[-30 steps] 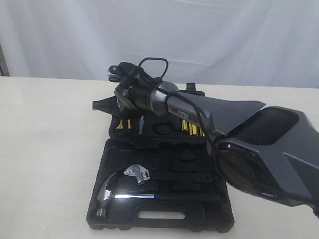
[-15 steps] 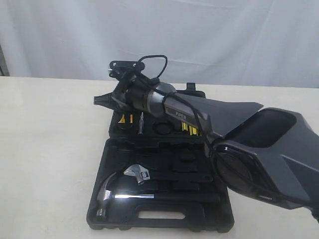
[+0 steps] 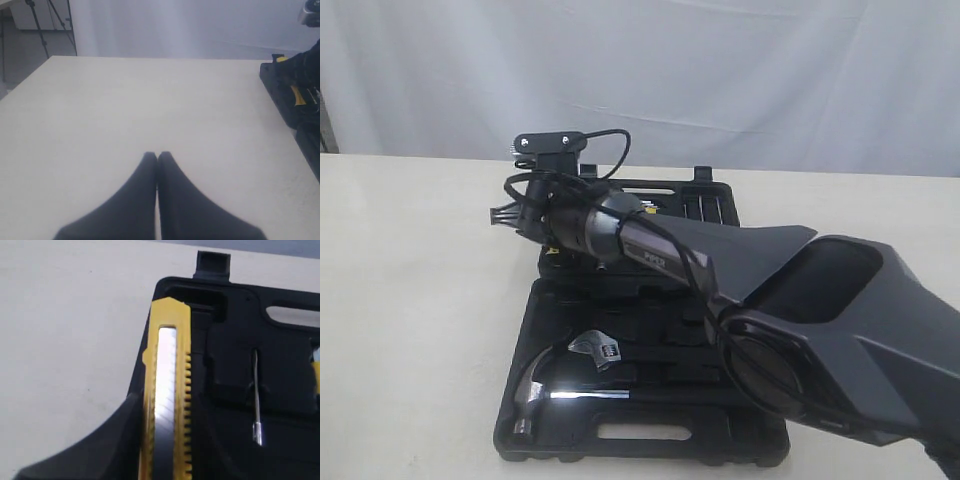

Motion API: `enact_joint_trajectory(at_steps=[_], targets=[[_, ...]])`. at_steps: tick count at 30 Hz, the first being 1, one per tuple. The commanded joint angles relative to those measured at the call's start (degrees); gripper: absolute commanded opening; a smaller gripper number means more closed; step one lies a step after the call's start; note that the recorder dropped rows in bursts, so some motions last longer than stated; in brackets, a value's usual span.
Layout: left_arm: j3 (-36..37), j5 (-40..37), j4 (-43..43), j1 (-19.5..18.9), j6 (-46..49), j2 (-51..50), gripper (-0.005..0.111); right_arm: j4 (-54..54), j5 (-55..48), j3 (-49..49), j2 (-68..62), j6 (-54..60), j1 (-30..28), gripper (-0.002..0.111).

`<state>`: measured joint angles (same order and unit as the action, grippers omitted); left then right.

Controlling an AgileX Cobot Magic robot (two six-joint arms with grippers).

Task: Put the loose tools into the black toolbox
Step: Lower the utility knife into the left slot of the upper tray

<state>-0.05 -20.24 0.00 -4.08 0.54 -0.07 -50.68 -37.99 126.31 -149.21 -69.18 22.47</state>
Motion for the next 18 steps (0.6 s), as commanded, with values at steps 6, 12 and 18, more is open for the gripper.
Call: enact_joint_trajectory(at_steps=[6,12,18], targets=[[0.05,0.62,0.0,0.15,-0.12,0.07,0.0,-2.18,-1.38,0.28,-2.47,-3.24,-0.3,-0.001],[0.05,0.62,0.0,0.77,-0.12,0.07,0.0,-3.11,-3.23,0.28,-2.35,-2.63,-0.3,-0.001],[0.05,0.62,0.0,0.77,-0.12,0.07,0.0,-3.26,-2.03,0.28,-2.47,-3.82,-0.3,-0.001]])
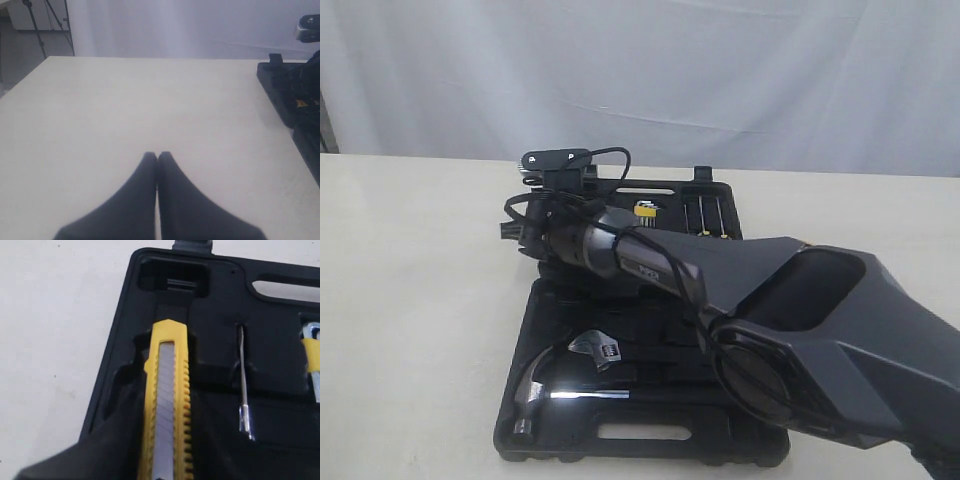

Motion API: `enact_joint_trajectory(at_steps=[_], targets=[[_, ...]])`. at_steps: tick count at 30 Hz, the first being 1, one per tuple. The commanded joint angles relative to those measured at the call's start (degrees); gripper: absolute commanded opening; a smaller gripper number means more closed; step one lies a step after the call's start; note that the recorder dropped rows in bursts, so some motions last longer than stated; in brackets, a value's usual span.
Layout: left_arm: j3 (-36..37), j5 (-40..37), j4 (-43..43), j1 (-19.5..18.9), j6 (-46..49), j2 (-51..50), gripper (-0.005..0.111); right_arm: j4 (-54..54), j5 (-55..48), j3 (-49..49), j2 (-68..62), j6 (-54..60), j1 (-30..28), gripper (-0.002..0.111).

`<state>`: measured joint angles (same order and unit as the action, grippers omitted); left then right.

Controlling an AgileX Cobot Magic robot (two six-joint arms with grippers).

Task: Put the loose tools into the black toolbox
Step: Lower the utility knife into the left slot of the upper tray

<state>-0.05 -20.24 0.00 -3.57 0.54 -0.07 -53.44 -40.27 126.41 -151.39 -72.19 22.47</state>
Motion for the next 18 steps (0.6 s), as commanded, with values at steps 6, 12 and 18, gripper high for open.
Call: enact_joint_trajectory(at_steps=[6,12,18], targets=[[0.05,0.62,0.0,0.25,-0.12,0.07,0.0,-0.5,1.55,0.17,-0.29,-1.16,-0.3,0.01],[0.05,0.62,0.0,0.25,-0.12,0.07,0.0,-0.5,2.75,0.17,-0.19,0.1,-0.3,0.056],[0.05,0.62,0.0,0.25,-0.12,0.07,0.0,-0.61,0.66,0.17,0.53,1.89,-0.3,0.057]])
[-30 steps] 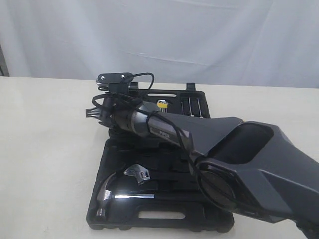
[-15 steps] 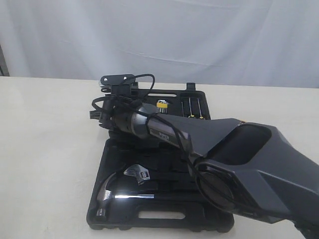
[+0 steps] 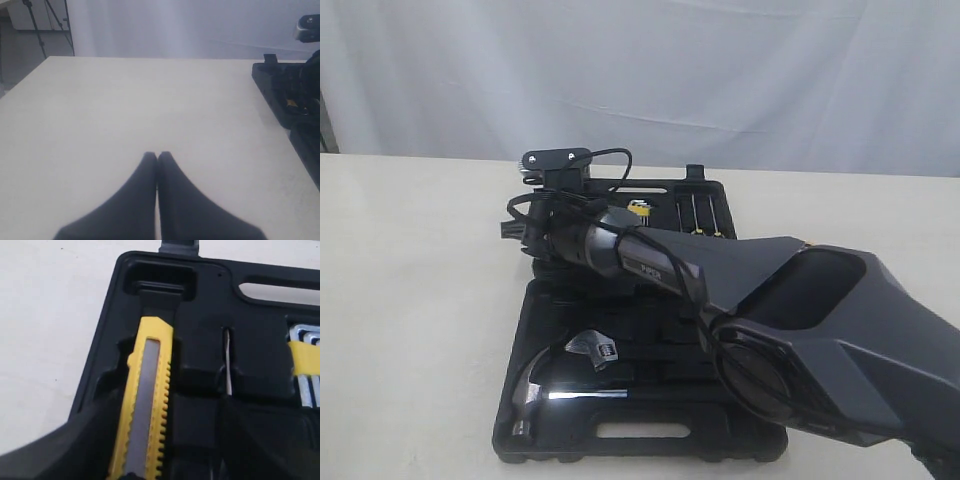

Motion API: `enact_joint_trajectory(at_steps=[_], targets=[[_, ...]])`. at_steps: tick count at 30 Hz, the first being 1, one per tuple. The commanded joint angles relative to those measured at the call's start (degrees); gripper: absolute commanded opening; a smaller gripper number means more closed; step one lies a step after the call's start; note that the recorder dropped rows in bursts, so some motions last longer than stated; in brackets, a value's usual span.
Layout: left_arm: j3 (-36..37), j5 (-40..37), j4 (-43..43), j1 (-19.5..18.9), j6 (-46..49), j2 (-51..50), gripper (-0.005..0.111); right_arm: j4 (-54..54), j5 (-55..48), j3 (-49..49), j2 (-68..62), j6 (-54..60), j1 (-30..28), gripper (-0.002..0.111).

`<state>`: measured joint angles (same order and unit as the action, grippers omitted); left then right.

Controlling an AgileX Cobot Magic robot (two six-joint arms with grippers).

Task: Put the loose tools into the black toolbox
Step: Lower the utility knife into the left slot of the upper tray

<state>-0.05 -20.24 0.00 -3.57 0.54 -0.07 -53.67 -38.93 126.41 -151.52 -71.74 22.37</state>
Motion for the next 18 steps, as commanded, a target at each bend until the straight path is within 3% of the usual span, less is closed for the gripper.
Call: enact_joint_trajectory(at_steps=[1,12,14,18], targets=[[0.05,0.62,0.0,0.25,-0.12,0.07,0.0,-0.37,-0.93,0.17,0.96,1.95,-0.07,0.057],[0.05,0.62,0.0,0.25,-0.12,0.07,0.0,1.39,-5.61,0.17,6.81,10.42,0.59,0.055],[0.05,0.62,0.0,0.25,-0.12,0.07,0.0,3.56,-5.9,0.17,7.07,13.17,0.59,0.046],[0.05,0.62,0.0,0.25,-0.12,0.07,0.0,6.85,-8.38,0.17,7.07,16.81,0.59,0.013]])
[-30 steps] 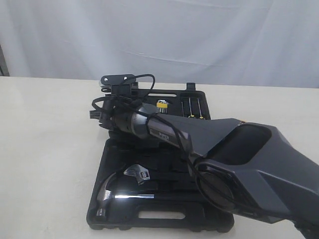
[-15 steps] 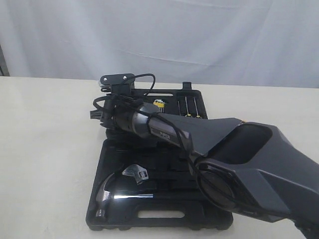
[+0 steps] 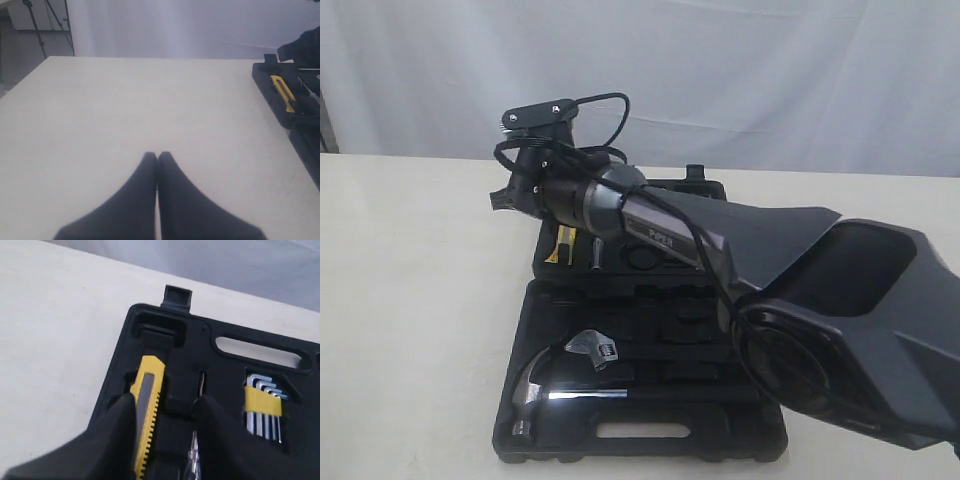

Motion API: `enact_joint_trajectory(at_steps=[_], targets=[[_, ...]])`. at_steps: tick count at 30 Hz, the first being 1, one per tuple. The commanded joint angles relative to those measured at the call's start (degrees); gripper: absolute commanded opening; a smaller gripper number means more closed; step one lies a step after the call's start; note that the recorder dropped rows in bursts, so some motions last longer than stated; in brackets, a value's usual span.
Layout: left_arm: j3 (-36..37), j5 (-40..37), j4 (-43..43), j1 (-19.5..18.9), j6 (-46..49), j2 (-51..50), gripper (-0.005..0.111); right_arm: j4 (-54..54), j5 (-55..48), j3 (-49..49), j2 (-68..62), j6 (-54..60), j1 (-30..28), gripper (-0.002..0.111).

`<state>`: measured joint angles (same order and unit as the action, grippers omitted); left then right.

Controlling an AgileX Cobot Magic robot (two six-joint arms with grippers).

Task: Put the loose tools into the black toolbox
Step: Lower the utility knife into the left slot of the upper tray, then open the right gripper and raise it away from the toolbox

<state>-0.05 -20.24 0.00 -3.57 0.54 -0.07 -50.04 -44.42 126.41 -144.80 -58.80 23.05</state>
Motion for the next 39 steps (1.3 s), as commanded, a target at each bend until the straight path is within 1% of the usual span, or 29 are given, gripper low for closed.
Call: enact_joint_trajectory(at_steps=[1,2,6,11,15,20,24,28,31,34,39], targets=[[0.05,0.62,0.0,0.25,-0.12,0.07,0.0,3.75,-3.53,0.17,0.35,4.58,-0.09,0.006],[0.05,0.62,0.0,0.25,-0.12,0.07,0.0,3.92,-4.64,0.17,0.35,5.43,0.03,0.0],[0.05,0.62,0.0,0.25,-0.12,0.07,0.0,3.92,-8.05,0.17,0.59,10.51,1.16,0.0],[0.05,0.62,0.0,0.25,-0.12,0.07,0.0,3.52,-10.6,0.07,2.22,15.57,5.06,0.0],[0.05,0.62,0.0,0.25,-0.12,0.07,0.0,3.52,-10.82,0.07,4.75,17.2,8.35,0.0],[0.05,0.62,0.0,0.25,-0.12,0.07,0.0,4.08,-15.13,0.07,9.49,21.31,11.25,0.0],[0.05,0.62,0.0,0.25,-0.12,0.07,0.0,7.51,-18.39,0.07,15.01,25.59,11.39,0.0],[0.05,0.62,0.0,0.25,-0.12,0.07,0.0,7.94,-20.3,-0.93,21.04,26.85,11.26,0.0],[0.05,0.62,0.0,0.25,-0.12,0.07,0.0,7.94,-19.73,-4.79,27.56,27.67,11.26,0.0],[0.05,0.62,0.0,0.25,-0.12,0.07,0.0,7.94,-17.27,-11.06,34.99,28.23,11.03,0.0],[0.05,0.62,0.0,0.25,-0.12,0.07,0.0,6.25,-9.31,-26.98,50.29,24.02,9.96,0.0]])
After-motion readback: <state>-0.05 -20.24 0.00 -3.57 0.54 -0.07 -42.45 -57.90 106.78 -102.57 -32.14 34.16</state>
